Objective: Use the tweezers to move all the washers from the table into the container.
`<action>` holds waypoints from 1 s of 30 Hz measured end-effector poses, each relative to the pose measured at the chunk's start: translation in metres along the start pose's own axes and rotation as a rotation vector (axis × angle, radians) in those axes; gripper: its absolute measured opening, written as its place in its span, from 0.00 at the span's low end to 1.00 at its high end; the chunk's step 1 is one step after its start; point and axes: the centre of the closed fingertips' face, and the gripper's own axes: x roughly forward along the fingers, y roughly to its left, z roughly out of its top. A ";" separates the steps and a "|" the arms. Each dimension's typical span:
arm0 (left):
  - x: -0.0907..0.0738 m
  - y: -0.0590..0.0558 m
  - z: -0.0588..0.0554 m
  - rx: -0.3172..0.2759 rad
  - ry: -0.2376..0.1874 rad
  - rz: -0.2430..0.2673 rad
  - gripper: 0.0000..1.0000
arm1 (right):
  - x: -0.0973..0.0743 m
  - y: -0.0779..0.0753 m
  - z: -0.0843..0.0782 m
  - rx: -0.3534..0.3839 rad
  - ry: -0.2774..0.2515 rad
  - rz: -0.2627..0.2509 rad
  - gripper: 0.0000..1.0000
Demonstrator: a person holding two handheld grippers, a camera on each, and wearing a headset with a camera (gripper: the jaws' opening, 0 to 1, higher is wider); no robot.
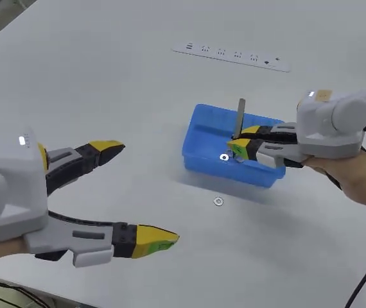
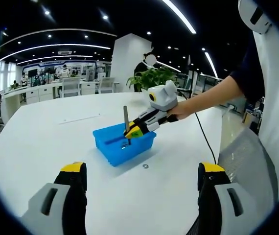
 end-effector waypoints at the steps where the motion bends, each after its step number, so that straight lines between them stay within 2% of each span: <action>1: 0.000 0.000 0.000 -0.002 0.001 -0.001 0.99 | -0.001 -0.001 0.000 0.010 0.000 -0.002 0.11; 4: 0.000 -0.001 -0.001 -0.003 0.005 -0.004 0.99 | -0.003 -0.002 0.000 0.026 -0.005 -0.004 0.11; 6: 0.001 -0.002 -0.001 -0.005 0.004 -0.006 0.99 | -0.005 -0.002 0.001 -0.005 -0.006 -0.013 0.09; 10: 0.004 -0.001 0.000 -0.008 0.003 -0.010 0.99 | -0.008 -0.003 0.005 -0.008 -0.027 -0.018 0.08; 13: 0.009 0.001 0.003 -0.012 -0.006 -0.015 0.99 | -0.009 -0.004 0.010 -0.004 -0.050 -0.024 0.07; 18: 0.019 0.007 0.010 0.005 0.000 -0.035 0.98 | -0.010 -0.003 0.013 -0.020 -0.058 -0.015 0.07; 27: 0.053 0.025 0.040 0.040 -0.042 -0.075 0.93 | -0.014 0.003 0.017 -0.061 -0.055 -0.003 0.07; 30: 0.066 0.033 0.052 0.067 -0.051 -0.069 0.89 | -0.016 0.006 0.020 -0.079 -0.056 0.003 0.07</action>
